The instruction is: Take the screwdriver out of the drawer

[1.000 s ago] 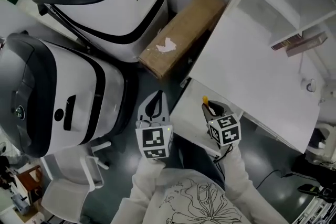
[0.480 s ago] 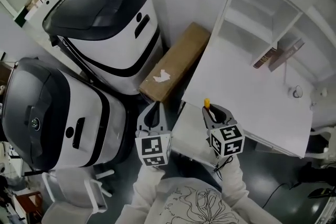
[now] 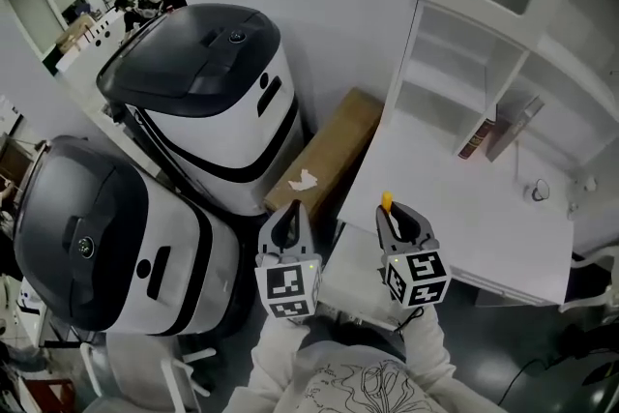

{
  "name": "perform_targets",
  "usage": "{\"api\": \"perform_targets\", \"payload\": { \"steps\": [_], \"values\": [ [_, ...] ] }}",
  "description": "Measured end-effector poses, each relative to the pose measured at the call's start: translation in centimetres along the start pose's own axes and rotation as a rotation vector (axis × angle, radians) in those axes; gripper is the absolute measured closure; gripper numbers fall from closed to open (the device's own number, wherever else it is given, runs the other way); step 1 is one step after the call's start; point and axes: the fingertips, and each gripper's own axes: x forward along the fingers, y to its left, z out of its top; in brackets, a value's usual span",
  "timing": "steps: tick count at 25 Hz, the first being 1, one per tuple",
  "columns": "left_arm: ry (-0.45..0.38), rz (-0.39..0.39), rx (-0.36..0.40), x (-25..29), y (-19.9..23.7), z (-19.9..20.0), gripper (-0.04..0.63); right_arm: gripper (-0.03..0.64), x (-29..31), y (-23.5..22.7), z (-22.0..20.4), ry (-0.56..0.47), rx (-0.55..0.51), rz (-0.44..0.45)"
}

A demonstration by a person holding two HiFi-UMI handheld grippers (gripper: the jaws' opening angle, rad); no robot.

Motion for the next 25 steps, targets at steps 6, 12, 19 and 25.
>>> {"api": "perform_targets", "payload": {
  "steps": [6,12,19,25],
  "values": [
    [-0.041,-0.001,0.012,-0.2,0.1,2.0,0.589,0.549,-0.5,0.3,2.5,-0.074,-0.006,-0.022],
    [-0.055,-0.003,0.02,-0.2,0.0,2.9,0.588,0.549,-0.7,0.3,3.7,-0.113,-0.009,-0.028],
    [-0.056,0.0,0.019,0.1,0.3,2.9,0.588,0.549,-0.6,0.1,4.9,-0.158,-0.015,-0.04],
    [-0.053,0.017,0.02,0.1,0.8,2.7,0.588,0.549,-0.3,0.0,5.3,-0.171,-0.01,-0.045]
  ]
}}
